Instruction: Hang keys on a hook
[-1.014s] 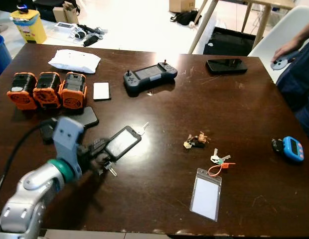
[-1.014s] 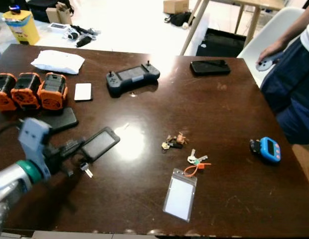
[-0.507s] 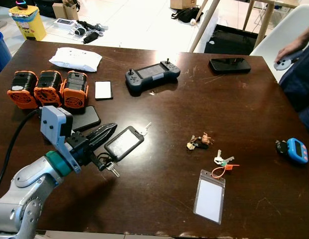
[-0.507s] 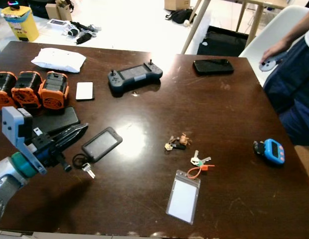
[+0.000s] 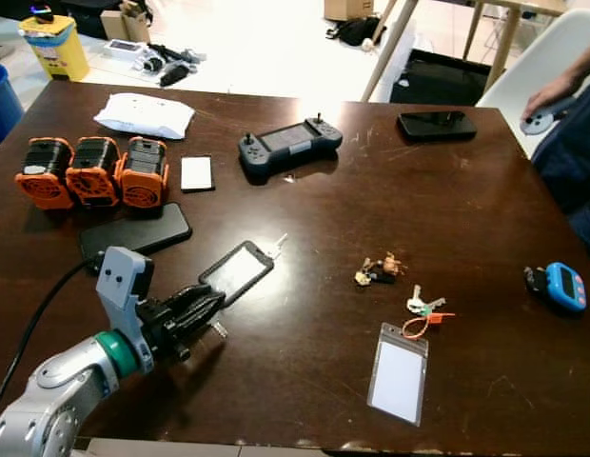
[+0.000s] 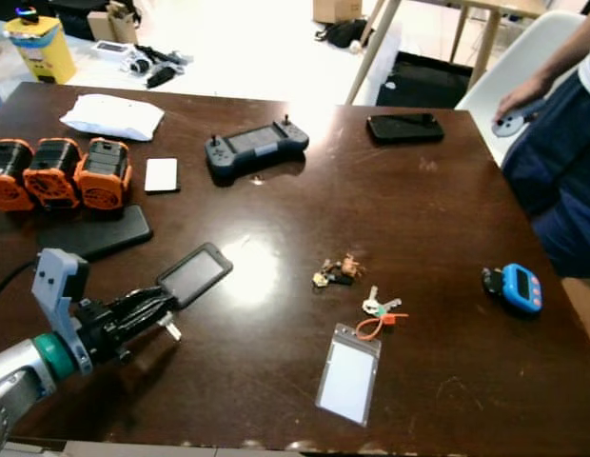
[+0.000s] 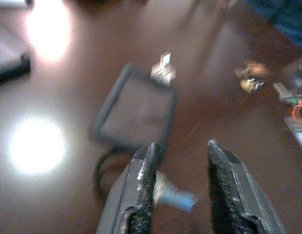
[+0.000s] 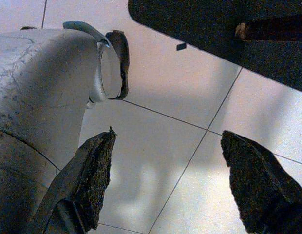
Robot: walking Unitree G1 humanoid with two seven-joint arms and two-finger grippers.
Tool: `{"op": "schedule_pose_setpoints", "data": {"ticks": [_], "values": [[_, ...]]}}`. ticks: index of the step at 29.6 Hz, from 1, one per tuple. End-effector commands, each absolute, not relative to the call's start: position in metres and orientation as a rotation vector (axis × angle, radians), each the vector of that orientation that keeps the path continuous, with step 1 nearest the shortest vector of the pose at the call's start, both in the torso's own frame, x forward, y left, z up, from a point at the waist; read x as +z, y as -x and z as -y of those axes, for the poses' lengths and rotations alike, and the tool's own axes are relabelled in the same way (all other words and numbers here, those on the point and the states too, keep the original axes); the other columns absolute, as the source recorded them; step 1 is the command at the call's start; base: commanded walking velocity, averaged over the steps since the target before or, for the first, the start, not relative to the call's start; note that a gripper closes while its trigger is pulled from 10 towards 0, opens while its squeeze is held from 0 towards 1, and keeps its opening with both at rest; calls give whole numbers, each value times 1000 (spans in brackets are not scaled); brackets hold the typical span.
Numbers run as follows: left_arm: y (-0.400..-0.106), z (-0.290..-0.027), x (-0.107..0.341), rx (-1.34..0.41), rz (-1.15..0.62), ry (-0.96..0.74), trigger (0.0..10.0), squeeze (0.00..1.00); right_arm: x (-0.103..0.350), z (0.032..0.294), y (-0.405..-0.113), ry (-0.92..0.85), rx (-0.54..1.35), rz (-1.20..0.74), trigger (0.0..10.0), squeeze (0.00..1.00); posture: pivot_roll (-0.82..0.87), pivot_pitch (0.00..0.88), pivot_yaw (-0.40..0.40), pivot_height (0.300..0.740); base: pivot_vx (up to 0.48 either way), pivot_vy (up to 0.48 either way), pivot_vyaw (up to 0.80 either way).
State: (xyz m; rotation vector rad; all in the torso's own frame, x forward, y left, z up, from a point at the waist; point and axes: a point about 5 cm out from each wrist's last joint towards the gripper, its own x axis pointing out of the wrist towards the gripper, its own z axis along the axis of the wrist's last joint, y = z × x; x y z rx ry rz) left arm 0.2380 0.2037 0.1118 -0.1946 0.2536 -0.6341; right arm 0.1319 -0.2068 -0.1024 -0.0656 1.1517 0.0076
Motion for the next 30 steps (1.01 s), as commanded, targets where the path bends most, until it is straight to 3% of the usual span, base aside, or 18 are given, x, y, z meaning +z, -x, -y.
{"op": "schedule_pose_setpoints", "data": {"ticks": [1,16,20,21,22,23,30], "values": [[-234,-212,102,-595,-282,214,10000,1000,-106,205,-123,55,7,-1184,10000,0,65,71,37,740,0,0,0],[-240,-212,87,-450,-277,263,10000,1000,-105,207,-124,63,9,-1183,10000,0,64,71,34,740,0,0,0],[-235,-208,74,-428,-353,286,10000,1000,-105,208,-123,60,5,-1185,10000,0,64,71,34,740,0,0,0],[-234,-206,69,-423,-387,274,10000,345,-105,208,-123,60,3,-1185,10000,0,60,75,35,740,0,0,0],[-233,-206,65,-420,-405,266,10000,345,-105,208,-123,59,2,-1185,10000,0,60,75,35,740,0,0,0],[-232,-205,62,-417,-429,252,10000,0,-105,208,-123,58,1,-1185,10000,0,60,75,35,740,0,0,0],[-228,-203,49,-402,-543,225,10000,0,-105,209,-123,56,-1,-1185,10000,0,58,78,34,740,0,0,0]]}}
